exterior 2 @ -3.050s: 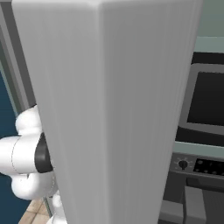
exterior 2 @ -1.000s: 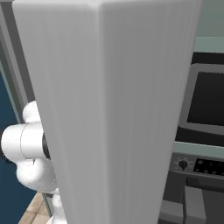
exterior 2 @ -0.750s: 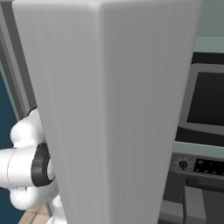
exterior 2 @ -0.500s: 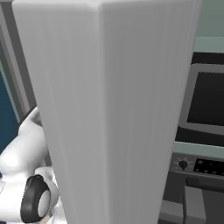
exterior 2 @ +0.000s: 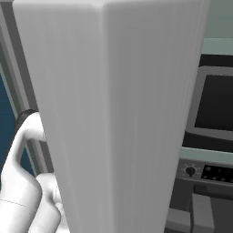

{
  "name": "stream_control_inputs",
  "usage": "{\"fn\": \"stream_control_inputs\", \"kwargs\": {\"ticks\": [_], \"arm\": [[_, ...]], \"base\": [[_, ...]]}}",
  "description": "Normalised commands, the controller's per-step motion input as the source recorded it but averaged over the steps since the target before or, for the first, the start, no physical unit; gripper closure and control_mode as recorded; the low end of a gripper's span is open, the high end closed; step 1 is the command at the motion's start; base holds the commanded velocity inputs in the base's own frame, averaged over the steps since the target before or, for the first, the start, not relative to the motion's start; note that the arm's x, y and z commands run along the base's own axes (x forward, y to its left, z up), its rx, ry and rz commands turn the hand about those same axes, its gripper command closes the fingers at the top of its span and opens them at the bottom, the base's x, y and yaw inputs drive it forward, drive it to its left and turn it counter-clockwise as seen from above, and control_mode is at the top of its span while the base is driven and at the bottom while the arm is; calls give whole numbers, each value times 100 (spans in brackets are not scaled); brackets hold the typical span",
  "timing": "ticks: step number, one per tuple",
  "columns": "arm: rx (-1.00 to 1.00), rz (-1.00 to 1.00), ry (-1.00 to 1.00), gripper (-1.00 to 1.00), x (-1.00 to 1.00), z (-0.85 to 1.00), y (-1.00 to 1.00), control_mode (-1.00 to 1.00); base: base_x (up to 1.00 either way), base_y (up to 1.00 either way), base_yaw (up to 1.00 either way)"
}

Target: Move the lemon wedge and potato from the top shelf to the second highest shelf to make space. Then, place the pitcher from the counter on the cleared top shelf.

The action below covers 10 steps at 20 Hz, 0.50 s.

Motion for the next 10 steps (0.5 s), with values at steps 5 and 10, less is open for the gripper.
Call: {"fn": "stream_control_inputs", "kwargs": {"ticks": [5, 10], "arm": [[-2, -6, 2, -100, -71, 31, 0, -100], [0, -11, 3, -100, -13, 9, 0, -100]], "base": [[0, 0, 0], [0, 0, 0]]}}
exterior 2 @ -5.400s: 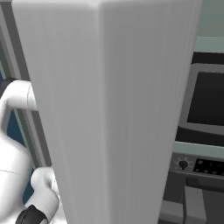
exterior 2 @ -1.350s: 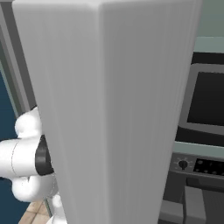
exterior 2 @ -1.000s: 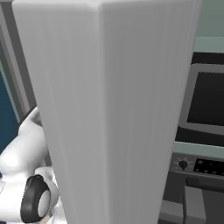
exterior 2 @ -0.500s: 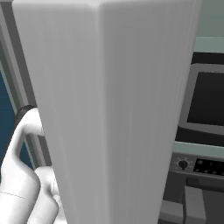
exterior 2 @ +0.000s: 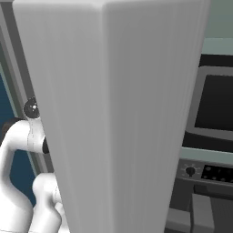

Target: Move the lemon wedge and potato from the top shelf to the second highest shelf to make space. Then, place the pitcher from the counter on the cleared top shelf.

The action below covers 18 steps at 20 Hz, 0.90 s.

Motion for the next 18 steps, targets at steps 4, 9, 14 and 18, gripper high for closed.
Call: {"fn": "stream_control_inputs", "kwargs": {"ticks": [4, 9, 14, 18], "arm": [[0, -4, 0, -100, 0, 0, 3, -100], [0, 0, 0, -100, 1, 0, 1, -100], [0, 0, 0, -100, 0, 0, 0, -100], [0, 0, 0, -100, 0, 0, 0, 100]], "base": [[0, 0, 0], [0, 0, 0], [0, 0, 0], [0, 0, 0]]}}
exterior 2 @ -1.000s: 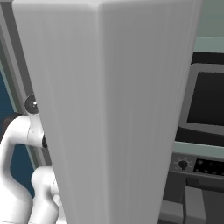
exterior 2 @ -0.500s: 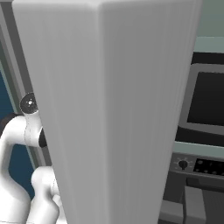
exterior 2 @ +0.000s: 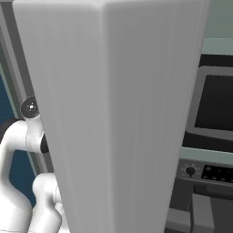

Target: Move the lemon wedge and potato from the top shelf to the second highest shelf to make space. Then, place the pitcher from the counter on the cleared top shelf.

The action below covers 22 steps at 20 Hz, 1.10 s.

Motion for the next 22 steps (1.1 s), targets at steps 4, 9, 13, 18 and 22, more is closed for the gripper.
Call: {"fn": "stream_control_inputs", "kwargs": {"ticks": [4, 9, 13, 18, 22], "arm": [[0, 0, 0, -100, 0, 0, 0, 100], [0, 0, 0, -100, 0, 0, 0, 100], [0, 0, 0, -100, 0, 0, 0, 100], [0, 0, 0, -100, 0, 0, 0, 100], [0, 0, 0, -100, 0, 0, 0, 100]], "base": [[-3, 0, 0], [-46, 5, -4], [-83, 23, -15], [-82, 48, -18], [-68, 56, -21]]}}
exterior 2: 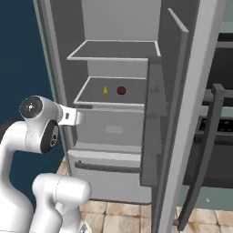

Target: Move the lemon wedge and potato from the top shelf to the second highest shelf to make space. Then, place the pitcher from the counter on the cleared top shelf.

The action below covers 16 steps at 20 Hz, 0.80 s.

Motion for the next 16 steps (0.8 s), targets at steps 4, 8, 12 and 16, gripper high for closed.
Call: {"fn": "stream_control_inputs", "kwargs": {"ticks": [4, 8, 12, 16], "arm": [[0, 0, 0, -100, 0, 0, 0, 100], [0, 0, 0, -100, 0, 0, 0, 100], [0, 0, 0, -100, 0, 0, 0, 100], [0, 0, 0, -100, 0, 0, 0, 100]], "base": [[-72, 33, -31], [-76, 25, -37], [-80, 22, -42], [-71, 19, -46]]}}
